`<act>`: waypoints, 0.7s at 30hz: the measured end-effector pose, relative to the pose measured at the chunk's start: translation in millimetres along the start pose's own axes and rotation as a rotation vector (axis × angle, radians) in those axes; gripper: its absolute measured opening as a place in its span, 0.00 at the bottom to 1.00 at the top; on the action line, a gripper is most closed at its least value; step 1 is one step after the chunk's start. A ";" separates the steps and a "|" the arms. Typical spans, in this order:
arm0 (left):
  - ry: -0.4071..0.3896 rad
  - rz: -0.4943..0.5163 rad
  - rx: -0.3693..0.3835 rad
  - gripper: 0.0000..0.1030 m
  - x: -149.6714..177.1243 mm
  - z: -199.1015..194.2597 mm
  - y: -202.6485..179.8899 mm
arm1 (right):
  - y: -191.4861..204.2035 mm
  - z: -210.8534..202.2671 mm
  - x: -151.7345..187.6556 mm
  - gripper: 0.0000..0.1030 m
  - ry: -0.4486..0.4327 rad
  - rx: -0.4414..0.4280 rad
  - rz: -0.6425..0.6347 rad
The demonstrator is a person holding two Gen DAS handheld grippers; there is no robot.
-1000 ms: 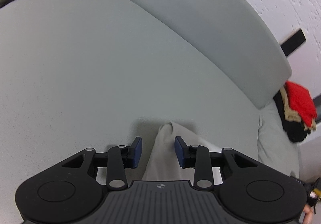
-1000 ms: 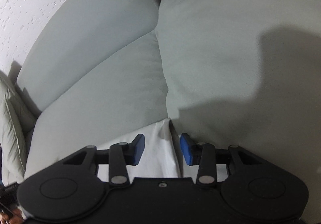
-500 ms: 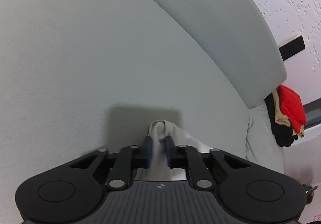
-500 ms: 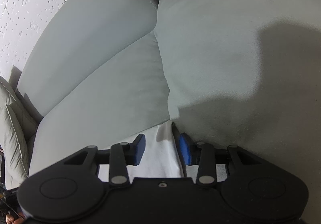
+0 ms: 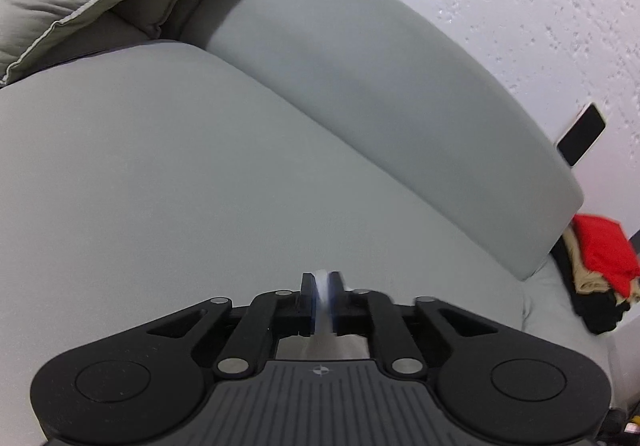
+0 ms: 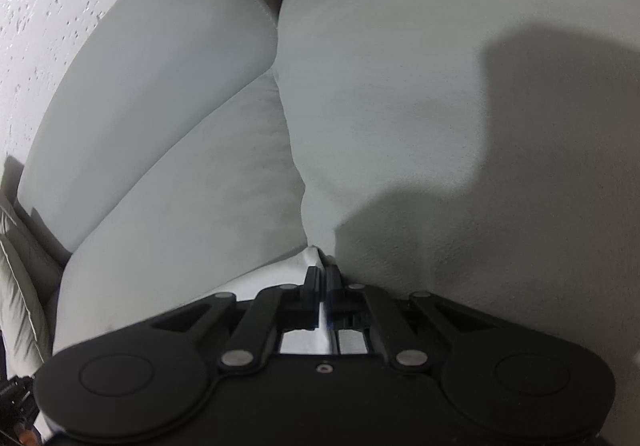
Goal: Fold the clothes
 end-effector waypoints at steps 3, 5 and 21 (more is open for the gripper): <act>0.001 -0.054 0.007 0.37 -5.6 -1.7 5.7 | 0.7 -2.8 -1.1 0.06 -0.005 -0.024 0.009; 0.029 -0.074 0.025 0.37 -3.7 0.0 7.4 | 0.2 -6.7 -1.0 0.08 -0.011 -0.041 0.016; 0.058 0.461 -0.007 0.29 70.0 24.8 -107.4 | 41.2 25.6 27.9 0.18 0.103 -0.215 -0.085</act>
Point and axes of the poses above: each gripper's, at about its wrist camera, not at the fingertips, and z roughly the way its jaws point, y to its left, x to its underside, the point moved 9 cm from there along z, roughly the way its jaws point, and after that the axes turned 14 degrees about -x, right-handed, at the moved point
